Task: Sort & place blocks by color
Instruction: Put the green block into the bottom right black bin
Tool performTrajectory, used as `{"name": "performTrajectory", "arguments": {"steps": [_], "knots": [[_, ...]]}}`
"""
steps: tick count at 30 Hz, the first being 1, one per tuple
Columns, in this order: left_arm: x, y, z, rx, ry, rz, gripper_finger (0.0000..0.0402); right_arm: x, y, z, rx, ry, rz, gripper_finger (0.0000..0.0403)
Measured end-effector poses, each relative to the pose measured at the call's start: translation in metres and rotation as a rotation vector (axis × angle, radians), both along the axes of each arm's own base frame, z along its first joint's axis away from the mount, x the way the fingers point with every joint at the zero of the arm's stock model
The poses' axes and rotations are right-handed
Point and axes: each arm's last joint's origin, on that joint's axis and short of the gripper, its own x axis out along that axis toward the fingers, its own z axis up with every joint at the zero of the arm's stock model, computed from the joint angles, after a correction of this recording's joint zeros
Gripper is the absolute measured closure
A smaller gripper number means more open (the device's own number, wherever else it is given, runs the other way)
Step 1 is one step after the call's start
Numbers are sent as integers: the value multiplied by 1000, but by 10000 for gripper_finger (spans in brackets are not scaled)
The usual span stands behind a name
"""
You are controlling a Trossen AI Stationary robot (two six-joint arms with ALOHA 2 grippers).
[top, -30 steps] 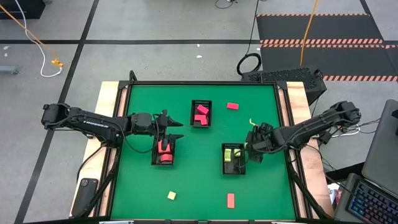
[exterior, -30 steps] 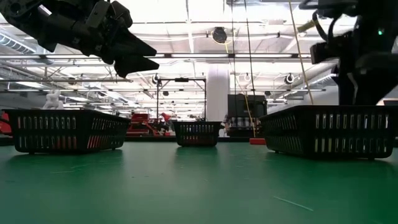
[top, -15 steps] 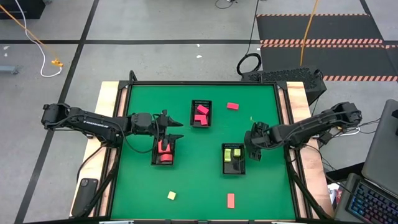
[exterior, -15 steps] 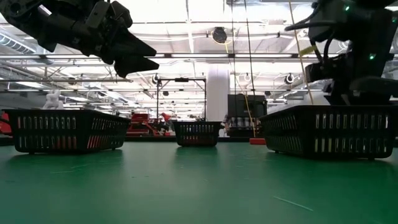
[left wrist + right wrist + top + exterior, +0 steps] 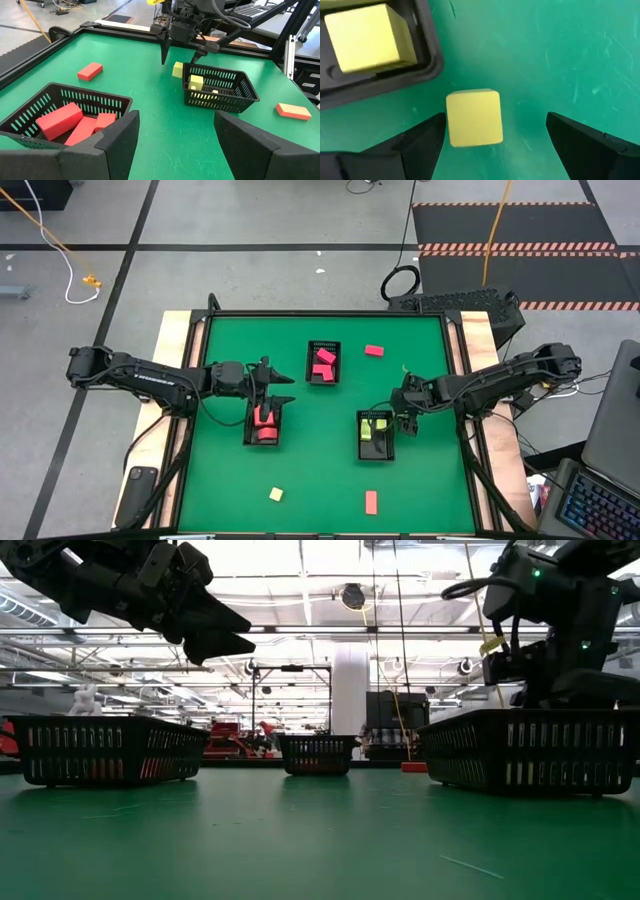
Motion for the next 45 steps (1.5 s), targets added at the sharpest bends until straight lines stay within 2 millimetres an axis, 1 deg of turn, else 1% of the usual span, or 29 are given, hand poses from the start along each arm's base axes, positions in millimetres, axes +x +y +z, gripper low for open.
{"name": "performTrajectory", "arguments": {"steps": [4, 7, 11, 16, 23, 26, 31, 35, 39, 42, 45], "knots": [[0, 0, 0, 0, 0, 0, 144, 2, 0, -2, 3, -38, 7, 76], [0, 0, 0, 0, 0, 0, 144, 0, 0, -4, 2, -33, 7, 105], [0, 0, 0, 0, 1, 0, 144, -2, 0, -8, 1, -21, 6, 170], [0, 0, 0, 0, 1, 0, 144, -3, 0, -8, -1, -19, 12, 281], [0, 0, 0, -1, 0, 0, 144, -7, 0, -6, 26, 1, 11, 280], [0, 0, 0, -1, 0, 0, 144, -13, -1, 2, 31, 27, -28, 280], [0, 0, 0, -4, 0, 1, 144, -15, -1, 25, 50, -41, -74, 280], [0, 0, 0, -8, 0, 2, 144, -13, 2, 49, 66, -131, -59, 280], [0, 0, 0, -8, 0, 3, 144, -13, 6, 71, 73, -156, -30, 280], [0, 0, 0, -9, 0, 5, 144, -8, 13, 85, 85, -208, 12, 280], [0, 1, 0, -8, 0, 31, 144, 4, 25, 94, 97, -279, 83, 280]]}}
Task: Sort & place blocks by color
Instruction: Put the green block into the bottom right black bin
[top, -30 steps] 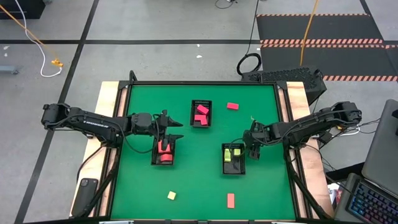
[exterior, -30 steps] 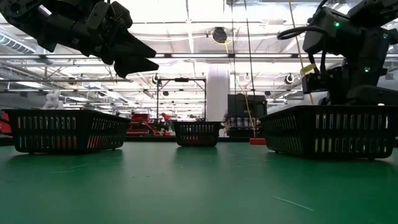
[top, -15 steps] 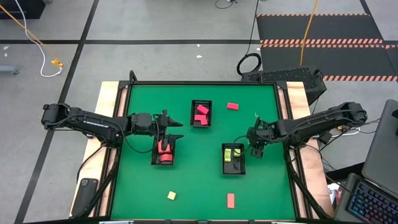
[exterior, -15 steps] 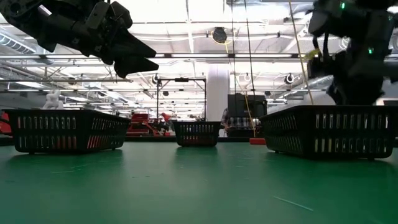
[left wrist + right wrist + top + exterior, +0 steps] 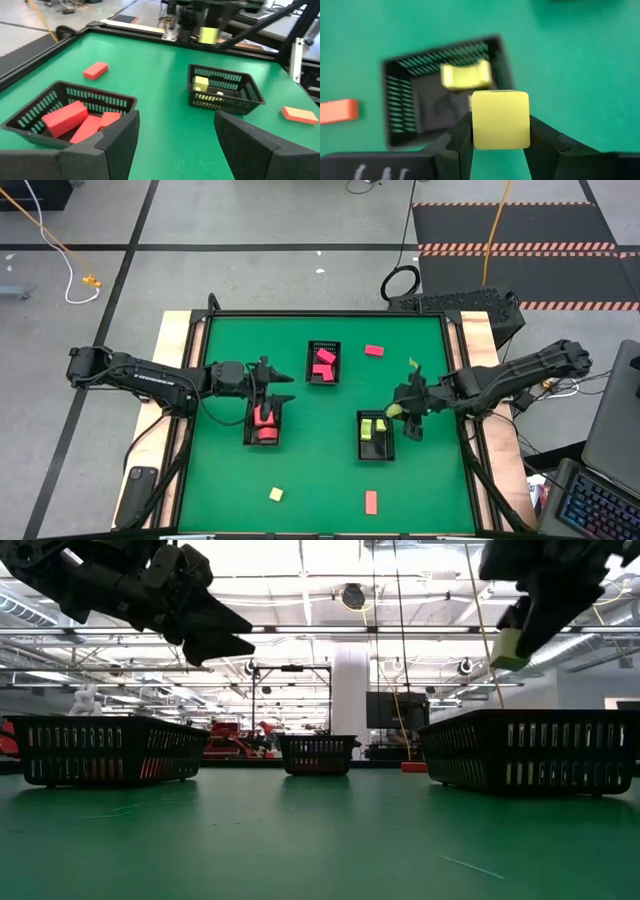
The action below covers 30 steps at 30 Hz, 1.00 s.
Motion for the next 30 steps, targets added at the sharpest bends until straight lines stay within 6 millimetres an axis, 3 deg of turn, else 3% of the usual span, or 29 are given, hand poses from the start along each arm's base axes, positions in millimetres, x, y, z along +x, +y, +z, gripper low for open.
{"name": "performTrajectory", "arguments": {"steps": [11, 16, 18, 24, 30], "knots": [[0, 1, 0, -41, -3, 35, 144, 40, 50, -26, -27, 103, 177, 280], [0, 1, 0, -48, -3, 38, 144, 46, 57, -34, -40, 138, 167, 280], [0, 1, 0, -48, -3, 37, 144, 45, 57, -33, -32, 139, 152, 258], [0, 1, 0, -43, -3, 36, 144, 44, 55, -27, -20, 105, 122, 141], [0, -2, 0, -45, -3, 14, 144, 42, 54, -24, -37, 91, 109, 128]]}}
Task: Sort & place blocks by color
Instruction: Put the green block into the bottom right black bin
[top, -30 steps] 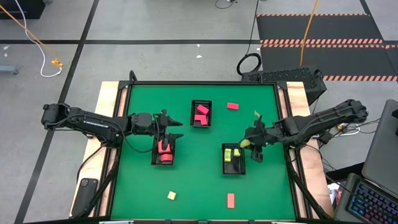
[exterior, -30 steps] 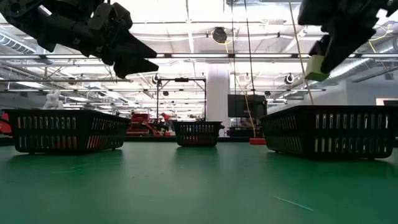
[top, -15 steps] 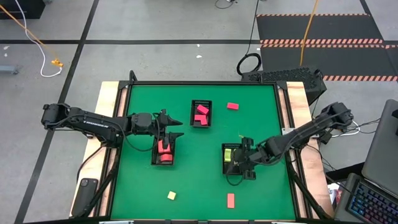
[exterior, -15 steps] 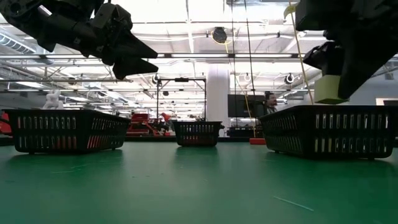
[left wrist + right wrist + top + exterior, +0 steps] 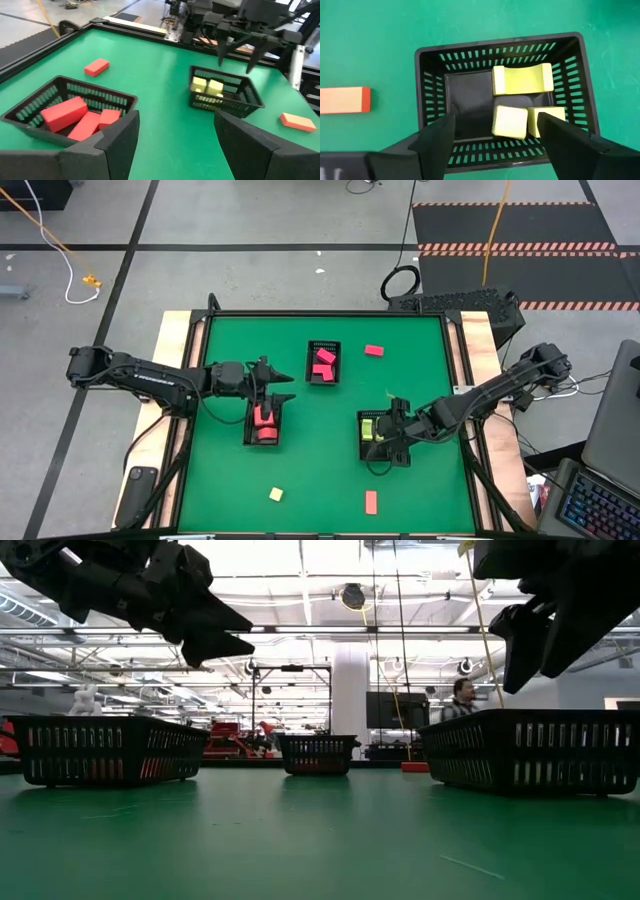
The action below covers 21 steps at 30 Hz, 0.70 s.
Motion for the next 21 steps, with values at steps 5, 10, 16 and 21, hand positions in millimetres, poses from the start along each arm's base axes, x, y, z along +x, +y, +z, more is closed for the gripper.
{"name": "performTrajectory", "arguments": {"steps": [5, 10, 16, 21], "knots": [[3, -14, 7, 26, -19, -105, 144, 0, -1, 1, -23, -8, -1, 141], [8, -37, 23, 94, 44, -218, 144, 0, -3, 1, -88, -28, 6, 145], [5, -68, 41, 147, 224, -282, 144, 3, -11, 3, -133, -53, -25, 145], [-4, -94, 46, 153, 248, -359, 144, 3, -16, 5, -152, -53, -3, 145]]}}
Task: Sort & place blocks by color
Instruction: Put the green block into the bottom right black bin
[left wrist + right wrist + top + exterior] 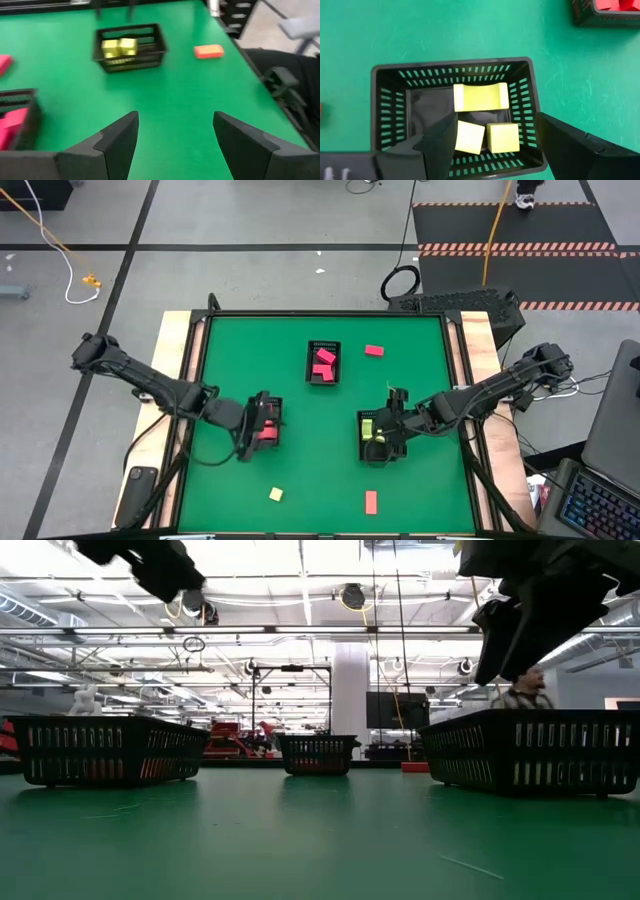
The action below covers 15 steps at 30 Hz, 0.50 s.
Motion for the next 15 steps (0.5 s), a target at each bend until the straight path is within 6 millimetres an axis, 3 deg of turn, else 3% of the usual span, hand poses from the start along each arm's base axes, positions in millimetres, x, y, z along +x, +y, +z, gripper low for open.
{"name": "performTrajectory", "arguments": {"steps": [10, 15], "knots": [[-2, -51, -26, -2, 65, -88, 142, 6, -5, 3, -5, -44, 14, 143], [2, -71, -34, -28, 135, -92, 106, 3, -6, 3, -10, -30, 16, 132]]}}
